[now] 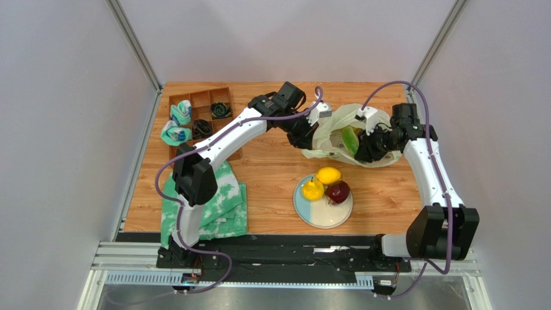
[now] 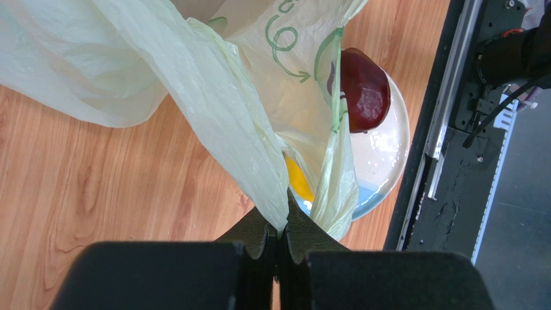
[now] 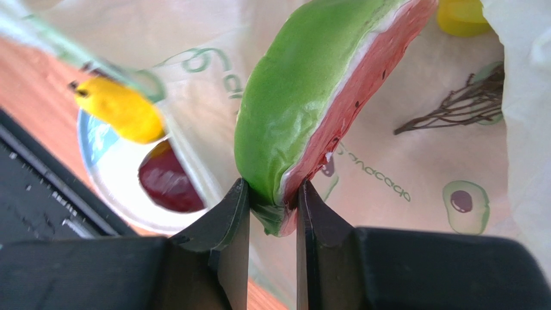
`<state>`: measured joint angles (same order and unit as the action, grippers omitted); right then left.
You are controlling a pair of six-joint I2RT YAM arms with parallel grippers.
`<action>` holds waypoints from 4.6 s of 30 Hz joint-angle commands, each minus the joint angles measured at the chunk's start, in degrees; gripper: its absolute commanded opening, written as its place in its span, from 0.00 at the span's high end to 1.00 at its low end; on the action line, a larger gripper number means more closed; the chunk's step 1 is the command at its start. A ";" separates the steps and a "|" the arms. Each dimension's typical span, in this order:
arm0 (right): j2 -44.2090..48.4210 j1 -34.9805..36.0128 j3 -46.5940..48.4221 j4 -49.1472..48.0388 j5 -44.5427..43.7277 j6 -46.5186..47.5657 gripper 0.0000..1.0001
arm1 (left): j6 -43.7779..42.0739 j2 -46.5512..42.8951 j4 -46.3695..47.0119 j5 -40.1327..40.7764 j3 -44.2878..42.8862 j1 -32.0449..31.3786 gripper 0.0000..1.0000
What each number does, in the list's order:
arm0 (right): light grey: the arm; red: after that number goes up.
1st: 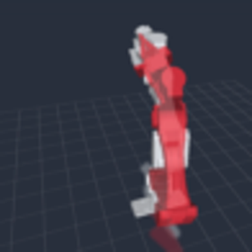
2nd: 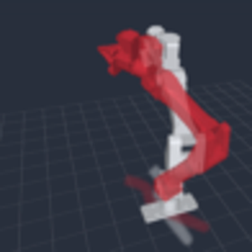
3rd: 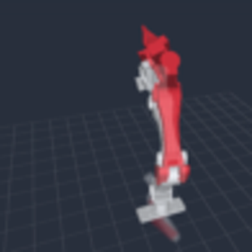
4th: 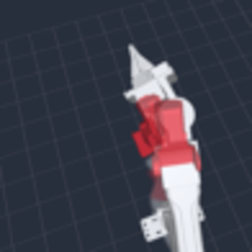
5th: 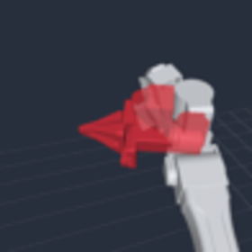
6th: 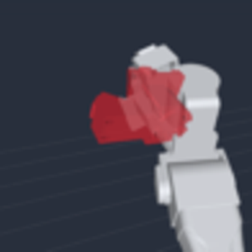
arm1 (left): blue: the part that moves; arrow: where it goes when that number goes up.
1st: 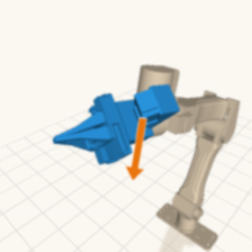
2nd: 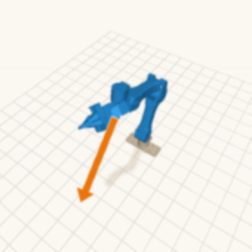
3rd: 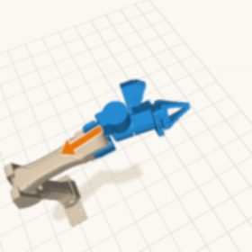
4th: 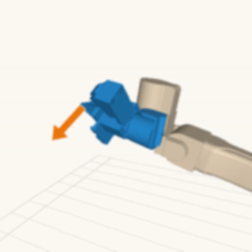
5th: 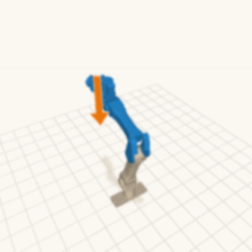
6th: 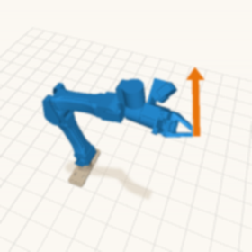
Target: Take the fake fruits out of the plastic bag
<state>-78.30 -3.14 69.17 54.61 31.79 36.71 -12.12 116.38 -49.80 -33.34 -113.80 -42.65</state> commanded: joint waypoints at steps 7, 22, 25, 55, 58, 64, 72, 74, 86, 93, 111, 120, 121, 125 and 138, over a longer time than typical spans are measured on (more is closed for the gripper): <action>16.50 9.16 2.21 11.66 9.35 18.54 0.99 | 1.66 3.41 1.20 1.61 -5.55 1.96 1.00; 17.92 41.96 -13.53 1.29 -4.98 22.19 0.99 | 11.50 1.67 2.95 -2.52 -3.45 4.86 0.47; 18.01 45.23 -15.45 -0.54 -8.57 15.96 1.00 | 11.42 -1.41 2.87 -2.08 0.14 5.47 0.39; 14.32 56.75 -24.85 -11.45 -29.49 -15.70 1.00 | -2.55 -45.09 -6.01 8.73 26.61 16.81 0.14; 14.76 56.66 -26.62 -12.33 -29.50 -15.00 1.00 | -2.82 -45.62 -5.40 8.30 27.75 16.99 0.15; 13.09 56.84 -27.15 -12.60 -29.07 -15.18 0.98 | -2.21 -46.15 -5.04 6.45 29.69 17.34 0.15; 11.95 57.54 -26.72 -11.64 -23.02 -14.30 0.26 | -1.59 -46.94 -3.64 4.43 32.85 17.34 0.16; 11.16 57.63 -25.58 -10.41 -21.60 -13.60 0.13 | -1.50 -47.12 -3.46 3.90 33.20 17.34 0.16; 13.25 54.74 4.20 10.34 -24.32 -11.13 0.16 | 1.65 -45.10 -0.12 1.43 31.46 17.34 0.01; 16.61 33.85 11.69 5.87 -21.00 -18.50 0.18 | 0.25 -44.84 7.78 -1.36 26.44 16.73 0.01; 6.33 7.79 4.23 -13.57 -32.58 -4.65 0.13 | 9.56 -7.05 7.17 2.65 -4.14 4.95 0.01; 1.93 9.72 0.27 -16.19 -36.00 -2.53 0.15 | 16.51 -3.00 4.98 1.44 -3.01 4.95 0.10; 1.58 9.55 -0.17 -16.90 -37.05 -1.82 0.16 | 16.17 -2.65 4.45 1.44 -2.75 4.95 0.18; -0.09 9.64 -0.17 -18.84 -41.10 -0.77 0.59 | 16.61 -1.86 4.36 -2.33 -2.30 4.95 0.36; -19.96 1.31 41.02 -17.26 -41.46 -4.71 1.00 | 14.40 9.40 11.73 -5.06 -30.59 7.23 1.00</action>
<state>-97.97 2.50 96.23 40.05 -10.00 35.16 2.11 127.39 -45.41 -35.27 -138.30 -36.60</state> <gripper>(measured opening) 0.010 0.007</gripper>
